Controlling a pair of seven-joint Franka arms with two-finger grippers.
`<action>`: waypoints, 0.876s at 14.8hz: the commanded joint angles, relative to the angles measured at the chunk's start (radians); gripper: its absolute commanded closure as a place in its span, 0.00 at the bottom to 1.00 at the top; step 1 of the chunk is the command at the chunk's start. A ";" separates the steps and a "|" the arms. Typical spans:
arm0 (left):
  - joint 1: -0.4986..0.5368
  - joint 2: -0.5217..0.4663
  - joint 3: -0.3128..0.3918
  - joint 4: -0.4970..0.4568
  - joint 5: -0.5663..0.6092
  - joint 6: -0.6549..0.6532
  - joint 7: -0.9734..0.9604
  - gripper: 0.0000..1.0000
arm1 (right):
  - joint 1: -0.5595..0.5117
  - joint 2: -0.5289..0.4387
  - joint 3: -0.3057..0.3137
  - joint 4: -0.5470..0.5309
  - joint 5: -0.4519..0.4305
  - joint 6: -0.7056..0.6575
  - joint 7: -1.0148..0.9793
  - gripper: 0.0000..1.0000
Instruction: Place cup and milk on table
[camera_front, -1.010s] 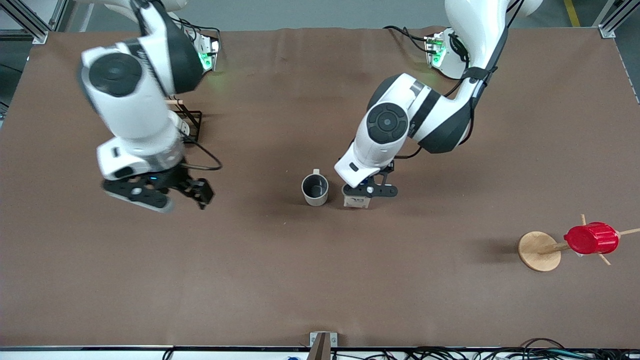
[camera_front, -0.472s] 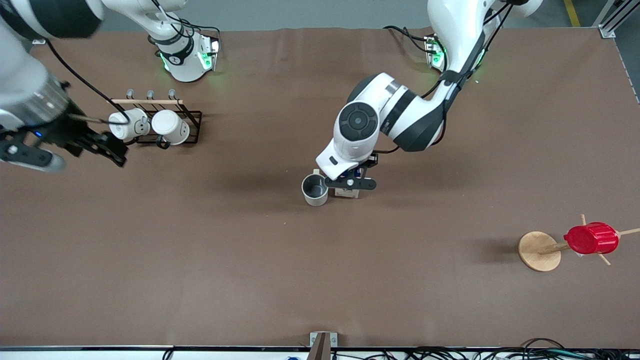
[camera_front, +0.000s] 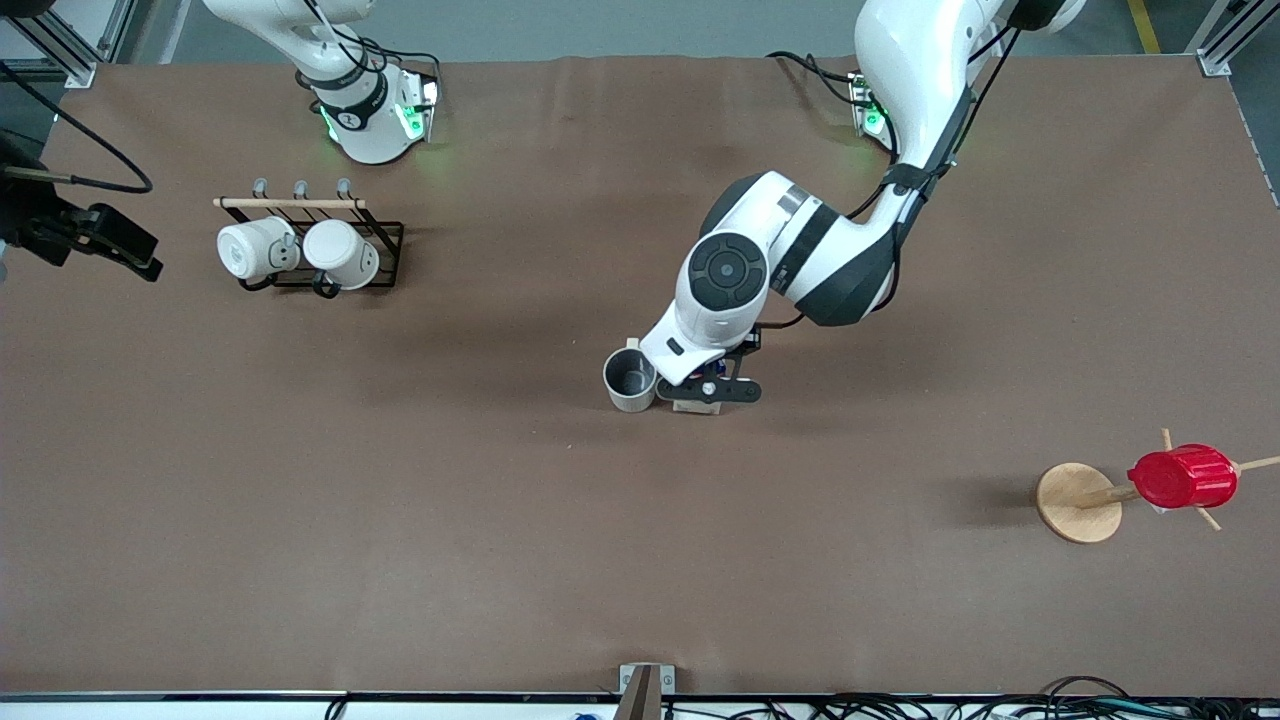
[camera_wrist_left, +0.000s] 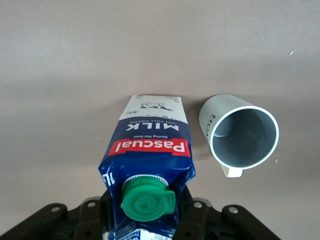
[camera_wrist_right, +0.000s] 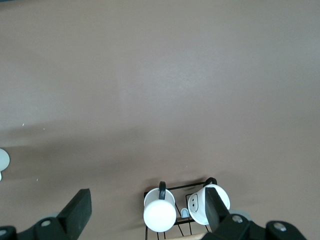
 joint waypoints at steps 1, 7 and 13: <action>-0.002 0.016 0.003 0.022 -0.019 -0.003 0.013 0.66 | -0.001 -0.007 -0.012 -0.009 0.065 0.002 -0.058 0.00; 0.025 0.014 0.003 0.017 -0.082 -0.003 0.051 0.63 | -0.002 -0.007 -0.013 -0.016 0.052 0.029 -0.074 0.00; 0.027 0.016 0.002 0.007 -0.084 -0.006 0.059 0.58 | -0.065 -0.009 0.009 -0.017 0.063 0.019 -0.075 0.00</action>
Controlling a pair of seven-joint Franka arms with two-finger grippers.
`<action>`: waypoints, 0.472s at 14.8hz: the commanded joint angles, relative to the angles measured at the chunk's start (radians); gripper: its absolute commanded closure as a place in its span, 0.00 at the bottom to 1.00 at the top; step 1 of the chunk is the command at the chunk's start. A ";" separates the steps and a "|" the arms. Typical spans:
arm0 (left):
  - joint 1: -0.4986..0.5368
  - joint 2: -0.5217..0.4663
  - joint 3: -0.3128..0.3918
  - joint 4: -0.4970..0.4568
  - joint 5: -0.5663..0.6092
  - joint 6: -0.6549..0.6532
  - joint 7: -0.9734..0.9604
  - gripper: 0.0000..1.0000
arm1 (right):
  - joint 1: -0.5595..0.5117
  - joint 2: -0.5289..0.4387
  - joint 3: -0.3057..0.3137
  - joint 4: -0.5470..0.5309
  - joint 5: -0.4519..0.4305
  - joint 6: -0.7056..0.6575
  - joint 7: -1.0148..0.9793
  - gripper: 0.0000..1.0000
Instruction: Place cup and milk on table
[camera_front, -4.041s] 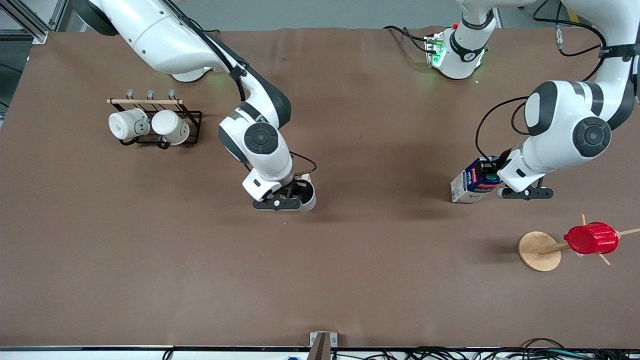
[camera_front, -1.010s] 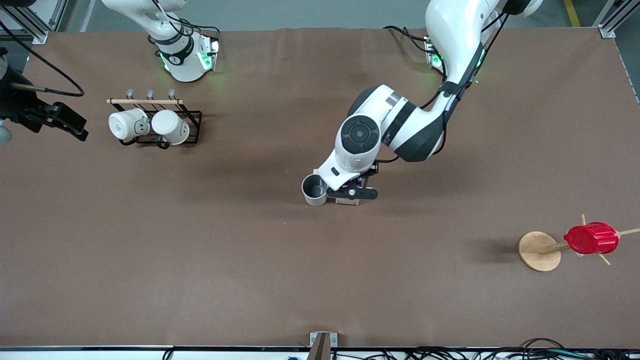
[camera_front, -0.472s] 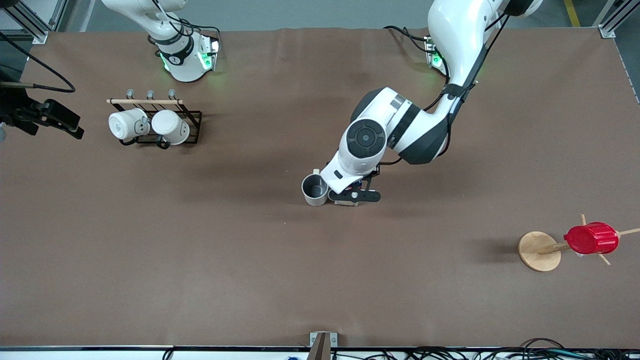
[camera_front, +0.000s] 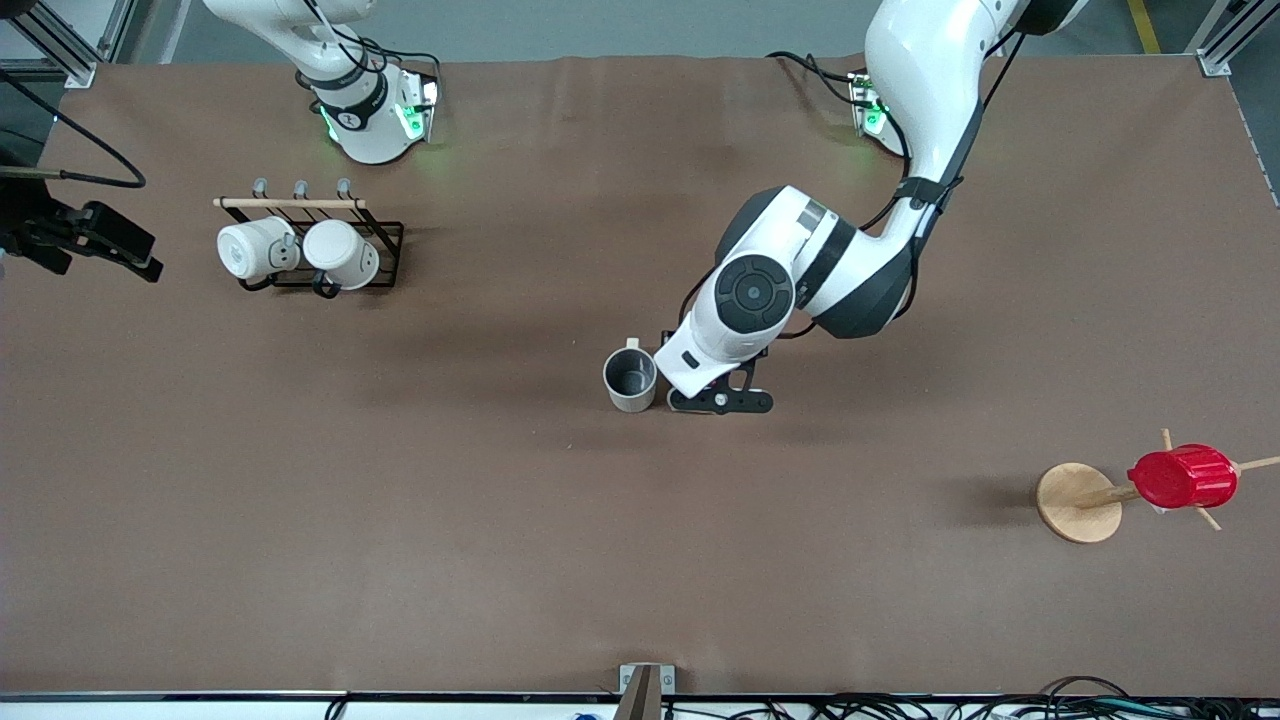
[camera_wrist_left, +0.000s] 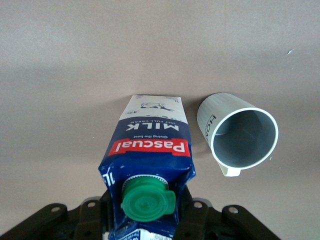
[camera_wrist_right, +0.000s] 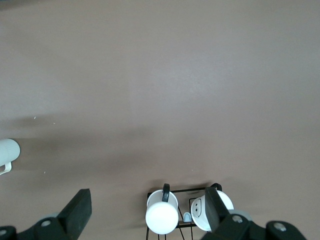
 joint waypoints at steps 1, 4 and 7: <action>-0.002 0.004 0.004 0.006 -0.021 -0.009 0.023 0.58 | -0.067 -0.009 0.046 -0.013 0.023 0.002 -0.017 0.00; -0.004 0.005 0.004 0.003 -0.020 -0.009 0.021 0.51 | -0.085 -0.009 0.056 -0.013 0.023 0.002 -0.017 0.00; -0.008 0.002 0.004 0.004 -0.015 -0.008 0.001 0.00 | -0.079 -0.009 0.054 -0.014 0.023 0.002 -0.017 0.00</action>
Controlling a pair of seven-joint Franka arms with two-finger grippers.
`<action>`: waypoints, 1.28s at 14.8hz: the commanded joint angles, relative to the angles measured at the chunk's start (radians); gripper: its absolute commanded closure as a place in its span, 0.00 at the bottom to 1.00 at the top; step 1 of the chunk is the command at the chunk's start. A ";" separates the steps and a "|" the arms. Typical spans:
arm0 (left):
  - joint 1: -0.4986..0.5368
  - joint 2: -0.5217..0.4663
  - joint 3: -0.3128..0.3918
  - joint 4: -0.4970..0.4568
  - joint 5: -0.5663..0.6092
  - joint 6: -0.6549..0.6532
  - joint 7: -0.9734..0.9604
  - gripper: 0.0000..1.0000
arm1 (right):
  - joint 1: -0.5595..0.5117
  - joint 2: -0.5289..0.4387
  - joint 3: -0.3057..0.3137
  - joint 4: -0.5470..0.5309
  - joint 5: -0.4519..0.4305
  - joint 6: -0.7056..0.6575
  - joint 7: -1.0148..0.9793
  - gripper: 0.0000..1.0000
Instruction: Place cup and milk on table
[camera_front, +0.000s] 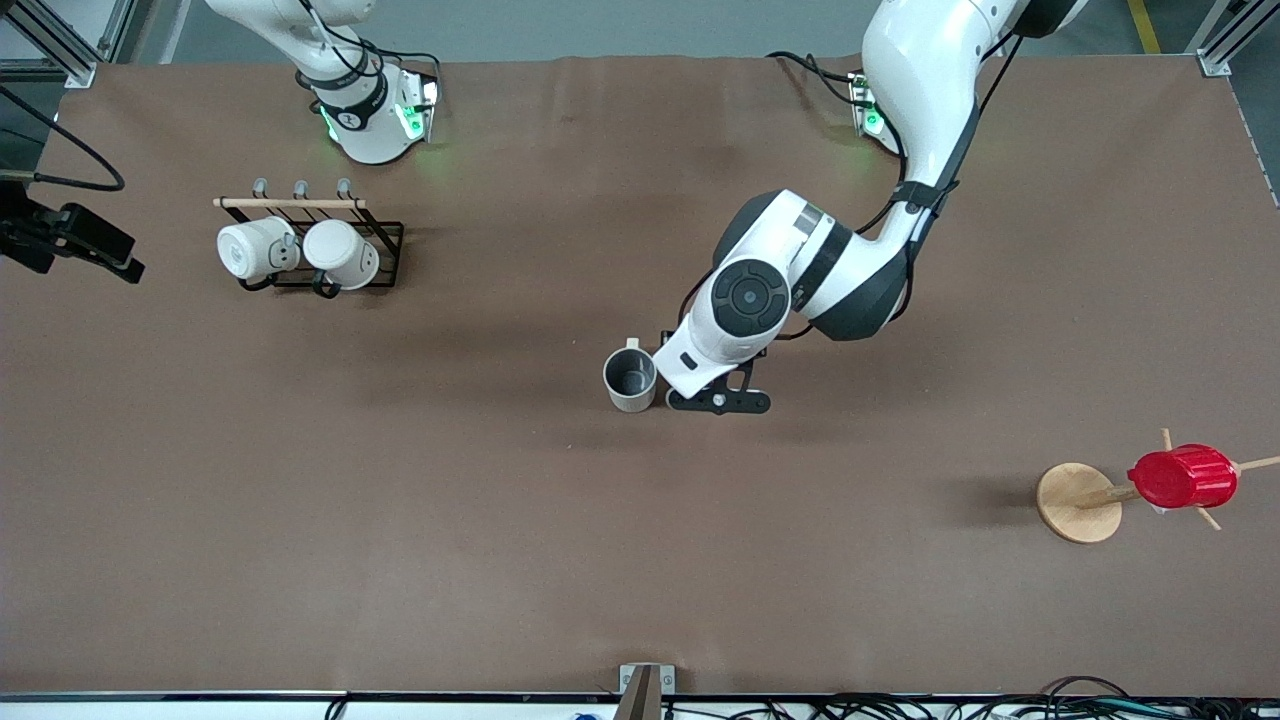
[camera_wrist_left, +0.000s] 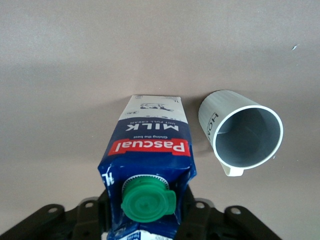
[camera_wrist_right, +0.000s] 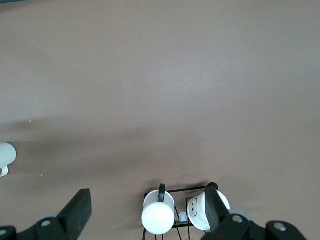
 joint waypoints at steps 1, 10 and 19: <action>-0.007 -0.009 0.005 0.009 -0.021 -0.007 -0.004 0.00 | -0.020 -0.009 0.018 -0.014 0.021 0.001 -0.011 0.00; 0.109 -0.235 0.005 0.005 -0.021 -0.016 -0.035 0.00 | -0.020 -0.009 0.018 -0.015 0.023 -0.005 -0.011 0.00; 0.343 -0.451 0.002 -0.126 0.031 -0.137 0.211 0.00 | -0.017 -0.007 0.014 -0.015 0.023 -0.014 -0.011 0.00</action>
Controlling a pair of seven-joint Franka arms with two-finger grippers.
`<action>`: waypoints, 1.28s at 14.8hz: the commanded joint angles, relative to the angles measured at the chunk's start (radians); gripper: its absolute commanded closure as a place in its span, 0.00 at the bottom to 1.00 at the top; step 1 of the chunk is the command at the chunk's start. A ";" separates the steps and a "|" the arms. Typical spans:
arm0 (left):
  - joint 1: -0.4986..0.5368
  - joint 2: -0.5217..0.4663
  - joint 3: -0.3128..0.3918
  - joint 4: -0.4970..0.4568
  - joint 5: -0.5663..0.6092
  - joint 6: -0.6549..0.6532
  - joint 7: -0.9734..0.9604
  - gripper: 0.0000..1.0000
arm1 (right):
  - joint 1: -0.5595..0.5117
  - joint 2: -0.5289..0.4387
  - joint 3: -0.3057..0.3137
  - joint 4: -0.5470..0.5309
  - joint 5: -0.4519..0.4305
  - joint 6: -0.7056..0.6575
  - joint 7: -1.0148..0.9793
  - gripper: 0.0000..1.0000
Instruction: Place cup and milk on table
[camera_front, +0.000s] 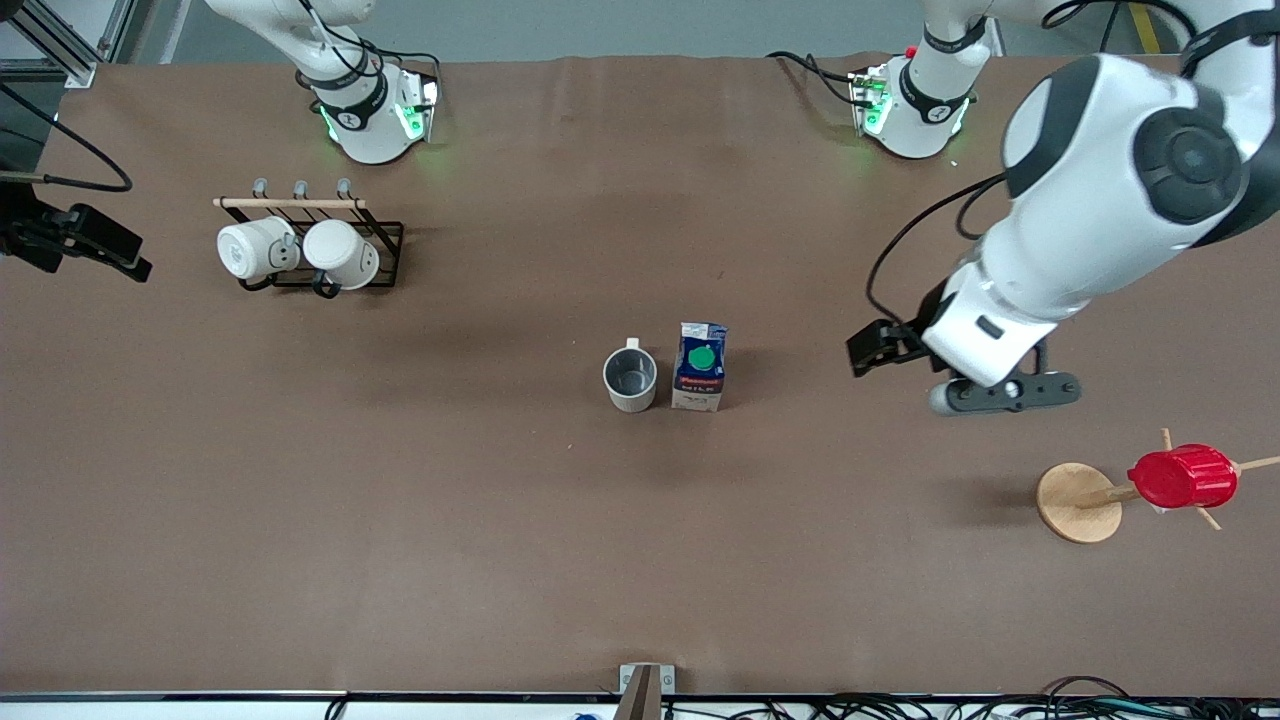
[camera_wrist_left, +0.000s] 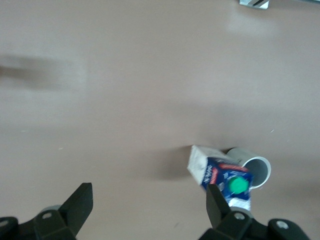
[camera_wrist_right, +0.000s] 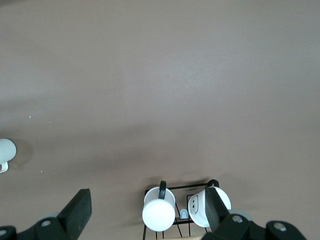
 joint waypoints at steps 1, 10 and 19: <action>0.040 -0.125 -0.008 -0.111 0.059 -0.029 0.075 0.00 | -0.015 -0.008 0.009 -0.010 0.021 -0.003 -0.011 0.00; 0.152 -0.254 -0.011 -0.130 0.154 -0.171 0.187 0.01 | -0.017 -0.008 0.009 -0.010 0.021 -0.004 -0.011 0.00; 0.155 -0.395 0.015 -0.345 0.077 -0.078 0.243 0.00 | -0.018 -0.008 0.007 -0.010 0.023 -0.004 -0.011 0.00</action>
